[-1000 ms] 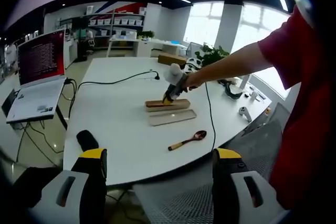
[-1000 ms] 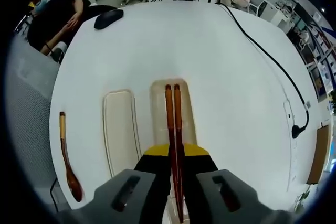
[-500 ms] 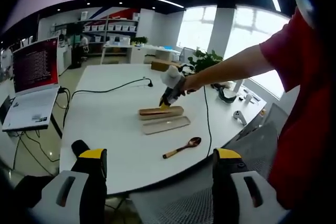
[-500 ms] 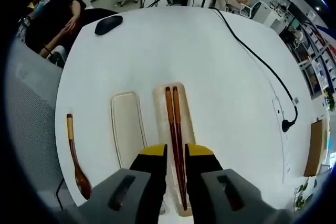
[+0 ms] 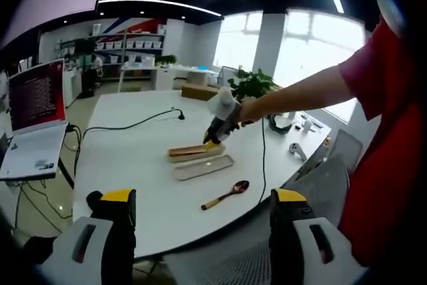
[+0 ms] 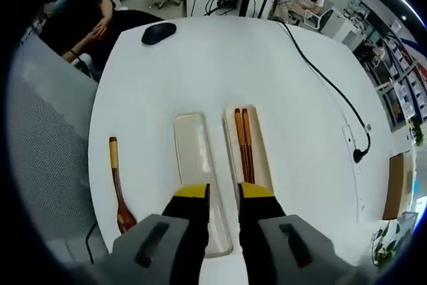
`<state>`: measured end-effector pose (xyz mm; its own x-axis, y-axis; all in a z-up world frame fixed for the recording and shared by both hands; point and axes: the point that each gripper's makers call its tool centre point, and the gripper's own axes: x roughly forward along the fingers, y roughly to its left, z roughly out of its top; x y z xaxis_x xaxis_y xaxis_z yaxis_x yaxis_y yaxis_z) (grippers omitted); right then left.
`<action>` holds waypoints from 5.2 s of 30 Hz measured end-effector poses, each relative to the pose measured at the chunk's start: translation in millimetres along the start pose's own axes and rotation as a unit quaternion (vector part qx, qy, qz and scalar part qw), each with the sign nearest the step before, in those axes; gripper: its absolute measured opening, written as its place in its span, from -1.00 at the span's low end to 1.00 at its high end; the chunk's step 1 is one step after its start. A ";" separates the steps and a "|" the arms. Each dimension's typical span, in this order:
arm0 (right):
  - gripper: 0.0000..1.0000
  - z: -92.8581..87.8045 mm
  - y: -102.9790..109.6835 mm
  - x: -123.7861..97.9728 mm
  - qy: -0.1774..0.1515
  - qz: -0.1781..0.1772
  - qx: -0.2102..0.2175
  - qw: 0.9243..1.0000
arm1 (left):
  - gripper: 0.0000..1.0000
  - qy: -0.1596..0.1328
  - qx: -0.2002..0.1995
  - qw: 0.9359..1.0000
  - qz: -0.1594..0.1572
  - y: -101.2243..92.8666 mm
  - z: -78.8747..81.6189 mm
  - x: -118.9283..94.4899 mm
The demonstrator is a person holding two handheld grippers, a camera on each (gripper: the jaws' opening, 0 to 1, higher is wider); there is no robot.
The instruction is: Arrange the utensils inside the cutlery case until each visible utensil rests in its matching compartment.
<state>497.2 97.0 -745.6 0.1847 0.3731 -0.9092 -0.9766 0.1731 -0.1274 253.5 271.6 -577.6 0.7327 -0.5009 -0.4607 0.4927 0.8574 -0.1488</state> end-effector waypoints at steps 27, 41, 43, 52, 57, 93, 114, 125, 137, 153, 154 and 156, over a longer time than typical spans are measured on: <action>-0.65 10.2 54.6 -28.3 -0.051 -0.023 -0.003 0.998 | 0.69 -0.006 0.014 1.000 -0.017 -7.1 -2.0 -4.8; -0.70 -13.6 84.5 -27.0 -0.035 -0.002 -0.014 0.999 | 0.68 -0.006 0.017 1.000 -0.016 -3.1 -1.0 -5.5; -0.70 -14.9 87.2 -27.3 -0.037 -0.002 -0.011 0.999 | 0.68 -0.005 0.016 1.000 -0.018 -3.6 -1.3 -4.5; -0.68 -21.0 99.6 -22.2 -0.037 0.011 -0.003 0.999 | 0.68 -0.003 0.019 1.000 -0.022 -5.7 -0.9 -1.5; -0.67 -26.5 116.6 -11.6 -0.030 0.021 -0.009 0.999 | 0.68 -0.004 0.019 1.000 -0.024 -6.8 0.3 -0.5; -0.77 -51.0 160.3 37.6 0.021 0.070 -0.060 0.995 | 0.66 0.011 0.022 0.999 -0.028 -9.1 -6.7 2.5; -0.95 -54.5 162.2 46.2 0.034 0.078 -0.071 0.994 | 0.65 0.014 0.021 0.999 -0.031 -9.3 -6.4 7.3; -0.97 -51.8 164.4 41.0 0.024 0.084 -0.086 0.993 | 0.65 0.010 0.014 0.999 -0.027 -5.6 -8.0 4.9; -0.97 -52.7 159.2 33.2 0.024 0.073 -0.084 0.994 | 0.65 0.010 0.014 0.999 -0.032 -9.8 -11.3 5.8; -0.98 -49.6 144.5 14.3 0.033 0.053 -0.092 0.994 | 0.63 0.007 0.012 0.999 -0.034 -9.7 -12.2 6.1; -0.98 -48.5 143.3 13.2 0.032 0.052 -0.091 0.994 | 0.63 0.007 0.011 0.999 -0.035 -9.9 -12.3 6.1; -0.98 -45.5 140.8 10.2 0.030 0.048 -0.091 0.994 | 0.63 0.007 0.011 0.999 -0.035 -9.6 -13.3 6.1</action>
<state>356.6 83.7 -790.8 0.0881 0.3249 -0.9416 -0.9942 -0.0304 -0.1035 247.0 262.0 -590.7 0.6899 -0.5570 -0.4623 0.5519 0.8180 -0.1620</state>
